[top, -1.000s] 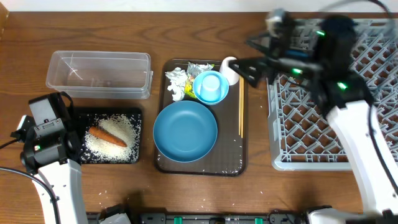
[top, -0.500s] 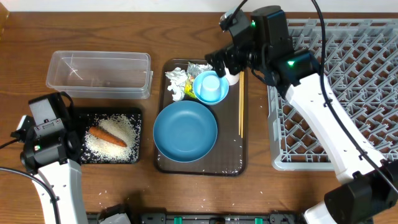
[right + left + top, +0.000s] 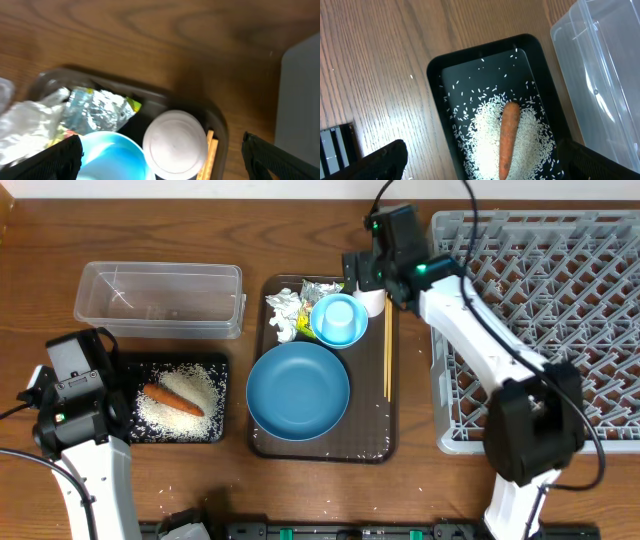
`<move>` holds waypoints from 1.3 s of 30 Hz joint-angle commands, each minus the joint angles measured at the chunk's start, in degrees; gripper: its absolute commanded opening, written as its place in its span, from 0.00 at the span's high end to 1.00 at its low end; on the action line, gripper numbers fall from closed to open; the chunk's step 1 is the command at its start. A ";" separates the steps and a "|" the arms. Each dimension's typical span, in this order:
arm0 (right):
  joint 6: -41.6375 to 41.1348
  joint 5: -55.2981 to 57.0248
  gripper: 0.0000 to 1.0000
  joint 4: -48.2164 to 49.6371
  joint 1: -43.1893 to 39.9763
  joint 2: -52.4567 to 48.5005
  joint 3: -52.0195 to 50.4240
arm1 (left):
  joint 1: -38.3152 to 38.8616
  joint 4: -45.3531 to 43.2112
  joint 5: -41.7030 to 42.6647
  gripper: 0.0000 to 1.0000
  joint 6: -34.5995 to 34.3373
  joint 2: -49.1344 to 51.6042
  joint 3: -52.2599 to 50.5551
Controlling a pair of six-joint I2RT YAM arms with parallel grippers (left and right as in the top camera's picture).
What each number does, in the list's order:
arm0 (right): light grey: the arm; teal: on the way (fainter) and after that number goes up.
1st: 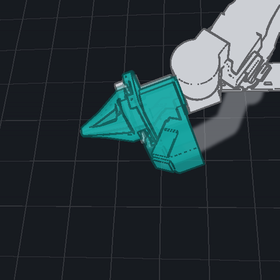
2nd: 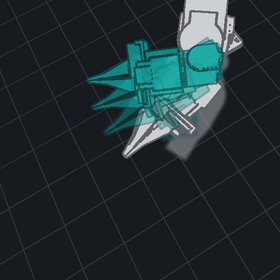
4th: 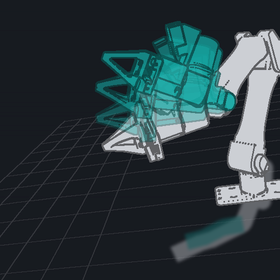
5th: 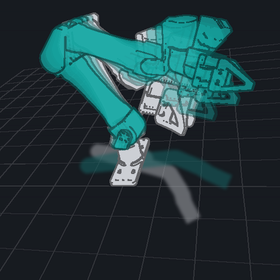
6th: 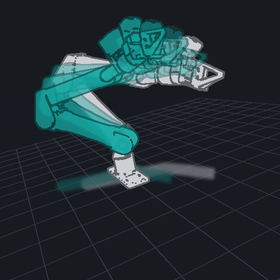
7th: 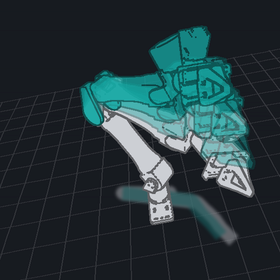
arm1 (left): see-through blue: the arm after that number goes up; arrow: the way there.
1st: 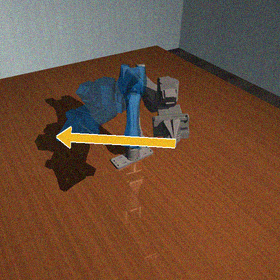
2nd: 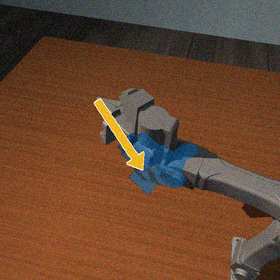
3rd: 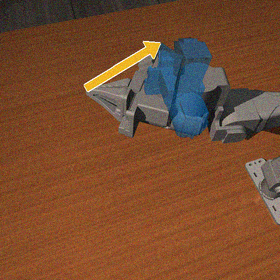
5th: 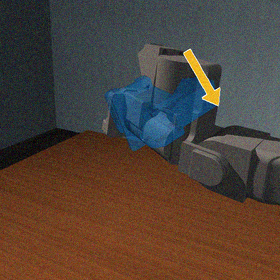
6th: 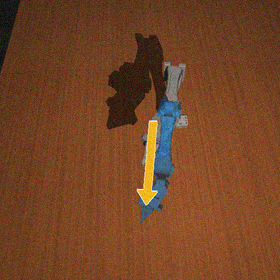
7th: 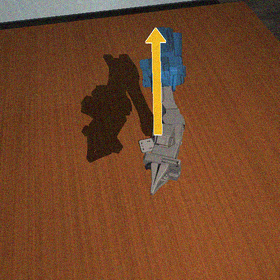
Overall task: Sort waste into correct bins and load items into the dishwasher rack
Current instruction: 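Move the right gripper over the dark tray toward the white cup, then grasp the white cup with the right gripper and lift it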
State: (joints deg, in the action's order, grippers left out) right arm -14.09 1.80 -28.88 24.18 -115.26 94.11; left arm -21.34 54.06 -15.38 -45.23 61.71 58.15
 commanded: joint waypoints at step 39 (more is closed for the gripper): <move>-7.89 2.75 0.51 -0.90 -3.56 11.30 4.44 | -0.28 0.33 -0.50 0.02 -0.72 -0.35 0.68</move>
State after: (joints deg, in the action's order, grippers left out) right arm -21.91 4.16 -30.15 22.83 -112.44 95.39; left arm -21.34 54.06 -15.38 -45.23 61.71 58.15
